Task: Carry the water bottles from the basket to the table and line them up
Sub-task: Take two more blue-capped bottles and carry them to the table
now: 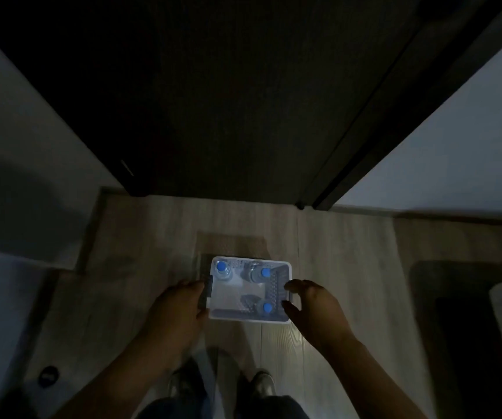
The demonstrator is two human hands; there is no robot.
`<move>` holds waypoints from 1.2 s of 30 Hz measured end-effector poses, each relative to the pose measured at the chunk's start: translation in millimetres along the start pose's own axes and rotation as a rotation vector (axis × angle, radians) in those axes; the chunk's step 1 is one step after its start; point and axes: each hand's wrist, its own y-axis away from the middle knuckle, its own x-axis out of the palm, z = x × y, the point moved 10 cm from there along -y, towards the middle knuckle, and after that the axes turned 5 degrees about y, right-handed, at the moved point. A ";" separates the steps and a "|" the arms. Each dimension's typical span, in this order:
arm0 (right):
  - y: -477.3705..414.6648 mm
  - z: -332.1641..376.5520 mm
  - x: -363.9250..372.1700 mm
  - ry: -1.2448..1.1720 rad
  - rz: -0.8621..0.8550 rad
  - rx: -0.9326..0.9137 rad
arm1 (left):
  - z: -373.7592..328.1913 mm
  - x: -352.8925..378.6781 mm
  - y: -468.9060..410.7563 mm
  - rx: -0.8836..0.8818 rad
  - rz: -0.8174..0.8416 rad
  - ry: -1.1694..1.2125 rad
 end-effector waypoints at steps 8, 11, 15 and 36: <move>-100.3 -32.2 104.9 -0.022 -0.042 0.003 | 50.9 86.1 -105.9 0.041 -0.058 -0.050; -136.2 -51.0 144.9 -0.021 -0.088 0.003 | 65.5 125.9 -145.7 0.055 -0.074 -0.008; -178.6 -80.4 197.4 -0.051 -0.145 0.014 | 82.7 174.9 -193.9 0.089 -0.123 -0.033; -274.0 -150.4 304.4 -0.323 -0.226 0.052 | 126.2 253.0 -285.0 0.109 -0.368 0.286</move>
